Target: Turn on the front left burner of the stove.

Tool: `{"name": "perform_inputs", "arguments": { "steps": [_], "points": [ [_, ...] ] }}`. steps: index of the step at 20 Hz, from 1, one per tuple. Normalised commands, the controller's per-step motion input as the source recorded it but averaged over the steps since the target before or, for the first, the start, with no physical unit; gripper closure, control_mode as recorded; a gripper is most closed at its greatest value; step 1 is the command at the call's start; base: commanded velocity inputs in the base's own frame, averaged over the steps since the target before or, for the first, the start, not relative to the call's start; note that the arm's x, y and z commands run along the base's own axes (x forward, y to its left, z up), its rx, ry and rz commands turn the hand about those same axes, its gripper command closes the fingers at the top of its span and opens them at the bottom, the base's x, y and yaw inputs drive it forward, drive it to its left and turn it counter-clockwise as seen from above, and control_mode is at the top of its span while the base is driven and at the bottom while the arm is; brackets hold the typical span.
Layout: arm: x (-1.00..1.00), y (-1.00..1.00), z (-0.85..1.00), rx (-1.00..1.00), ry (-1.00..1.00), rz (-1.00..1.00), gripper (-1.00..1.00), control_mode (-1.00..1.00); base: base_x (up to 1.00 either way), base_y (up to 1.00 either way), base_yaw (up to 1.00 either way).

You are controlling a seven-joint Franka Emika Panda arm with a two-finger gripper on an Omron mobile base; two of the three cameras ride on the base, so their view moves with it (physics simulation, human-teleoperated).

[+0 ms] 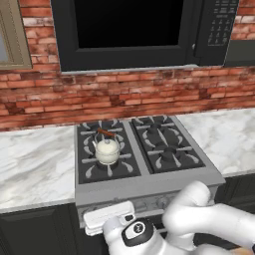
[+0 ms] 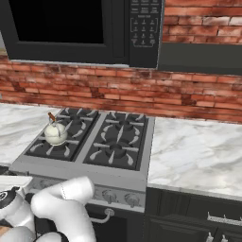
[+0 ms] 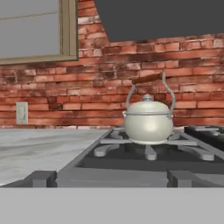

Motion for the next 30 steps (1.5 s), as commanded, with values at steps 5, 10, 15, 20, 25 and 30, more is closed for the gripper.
{"name": "perform_inputs", "arguments": {
  "steps": [5, 10, 15, 20, 25, 30],
  "points": [
    [-0.04, 0.42, -0.37, 0.0, 0.0, -0.08, -1.0, -1.0, 0.0, 0.0, 0.0],
    [-0.04, 0.31, -0.38, 0.0, 0.0, -0.1, -1.0, -1.0, 0.0, 0.0, 0.0],
    [-0.14, 0.07, -0.34, 0.0, 0.0, -0.06, -1.0, -1.0, 0.0, 0.0, 0.0],
    [0.0, 0.0, -0.11, 0.0, 0.0, 0.0, -1.0, -1.0, 0.0, 0.0, 0.0],
    [0.06, -0.03, -0.07, 0.0, 0.01, 0.0, -1.0, -1.0, 0.0, 0.0, 0.0],
    [0.26, -0.11, -0.21, 0.0, 0.0, 0.0, -1.0, -1.0, 0.0, 0.0, 0.0]
  ]
}}
